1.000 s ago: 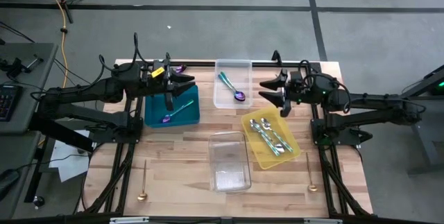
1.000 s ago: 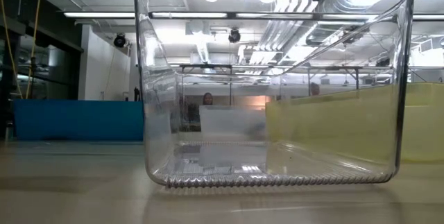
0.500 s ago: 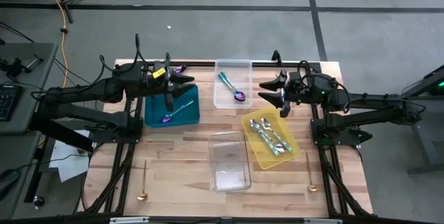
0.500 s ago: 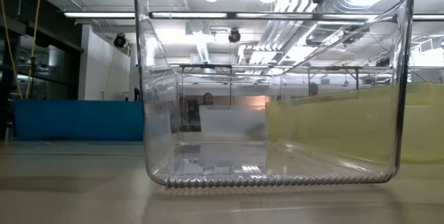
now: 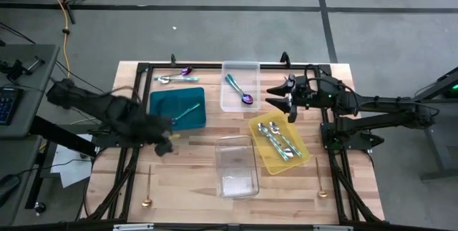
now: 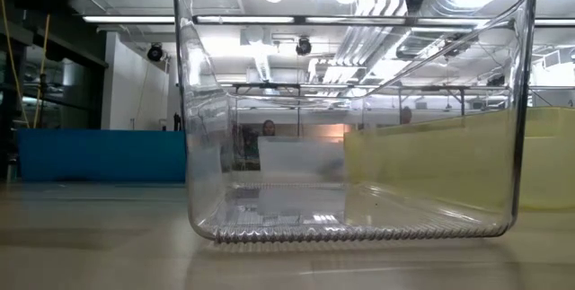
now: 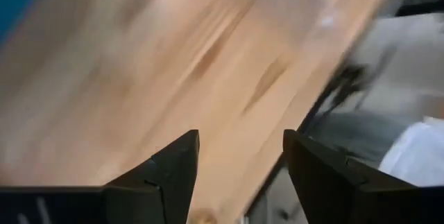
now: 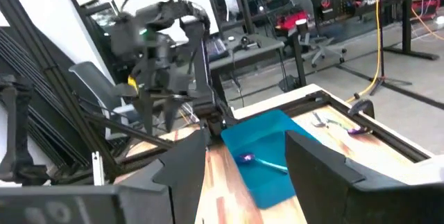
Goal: Sort silverware by color (type)
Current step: Put the gold spoon into the transparent bin
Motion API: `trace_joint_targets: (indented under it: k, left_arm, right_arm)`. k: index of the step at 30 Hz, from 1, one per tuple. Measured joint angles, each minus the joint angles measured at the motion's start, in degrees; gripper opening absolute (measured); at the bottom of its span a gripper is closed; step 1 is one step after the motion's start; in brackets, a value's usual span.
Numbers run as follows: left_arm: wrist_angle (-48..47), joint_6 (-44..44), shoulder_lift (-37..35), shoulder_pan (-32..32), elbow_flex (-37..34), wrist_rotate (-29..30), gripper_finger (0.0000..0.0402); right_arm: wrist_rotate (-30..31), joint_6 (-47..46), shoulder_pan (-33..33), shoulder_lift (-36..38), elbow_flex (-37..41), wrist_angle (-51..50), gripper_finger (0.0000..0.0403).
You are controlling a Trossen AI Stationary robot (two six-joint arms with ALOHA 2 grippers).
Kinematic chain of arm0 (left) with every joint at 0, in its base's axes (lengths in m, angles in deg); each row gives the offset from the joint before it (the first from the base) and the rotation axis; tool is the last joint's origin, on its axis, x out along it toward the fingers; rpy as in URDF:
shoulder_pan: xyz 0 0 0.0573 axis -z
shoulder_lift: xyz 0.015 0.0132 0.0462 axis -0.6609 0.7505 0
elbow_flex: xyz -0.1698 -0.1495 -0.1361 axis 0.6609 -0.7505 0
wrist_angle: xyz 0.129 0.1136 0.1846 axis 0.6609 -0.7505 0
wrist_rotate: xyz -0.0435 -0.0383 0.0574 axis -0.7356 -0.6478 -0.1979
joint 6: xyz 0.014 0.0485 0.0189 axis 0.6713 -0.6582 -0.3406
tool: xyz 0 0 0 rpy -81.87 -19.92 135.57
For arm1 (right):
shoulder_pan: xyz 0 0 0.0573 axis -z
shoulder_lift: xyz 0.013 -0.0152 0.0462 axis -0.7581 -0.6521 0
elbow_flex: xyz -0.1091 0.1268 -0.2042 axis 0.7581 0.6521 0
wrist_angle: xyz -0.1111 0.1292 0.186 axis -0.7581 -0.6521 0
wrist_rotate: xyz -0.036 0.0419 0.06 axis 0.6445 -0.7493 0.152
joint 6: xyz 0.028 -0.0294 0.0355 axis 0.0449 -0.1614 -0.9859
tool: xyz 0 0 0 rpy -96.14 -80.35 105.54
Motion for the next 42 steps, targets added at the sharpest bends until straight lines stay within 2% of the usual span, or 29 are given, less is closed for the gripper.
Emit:
trace_joint_targets:
  k: [4, 7, 9, 12, 15, 20, 27, 42]
  left_arm:
    - [-3.1, 21.9, 2.7, 10.7, 0.0, 3.9, 0.0198]
    - [-2.9, 35.0, 5.8, 17.1, 0.0, 6.2, 0.0195]
    - [-2.9, 40.7, 8.6, 20.5, 0.0, 5.2, 0.0194]
    - [-2.1, 48.0, 12.4, 24.7, -0.7, -0.4, 0.0193]
    - [2.9, 54.2, 15.2, 28.1, -2.9, -5.6, 0.0193]
    - [13.7, 63.6, 17.5, 32.4, -8.5, -5.5, 0.0193]
    - [14.5, 65.0, 20.6, 33.2, -12.6, -5.9, 0.0193]
    - [16.8, 63.3, 33.0, 32.7, -12.7, -7.5, 0.0193]
  right_arm:
    - [0.3, 0.0, 0.1, 0.0, 0.0, -1.0, 0.019]
    - [0.4, 0.0, 0.1, 0.0, 0.0, -1.0, 0.019]
    - [0.5, 0.0, 0.1, 0.0, 0.0, -1.0, 0.019]
    - [0.5, 0.0, 0.1, 0.0, 0.0, -1.0, 0.019]
    - [0.6, 0.0, 0.1, 0.0, 0.0, -1.0, 0.019]
    - [0.6, 0.0, 0.1, 0.0, 0.0, -1.0, 0.019]
    - [0.6, 0.0, 0.1, 0.0, 0.0, -1.0, 0.019]
    - [0.7, 0.0, 0.1, 0.0, 0.0, -1.4, 0.019]
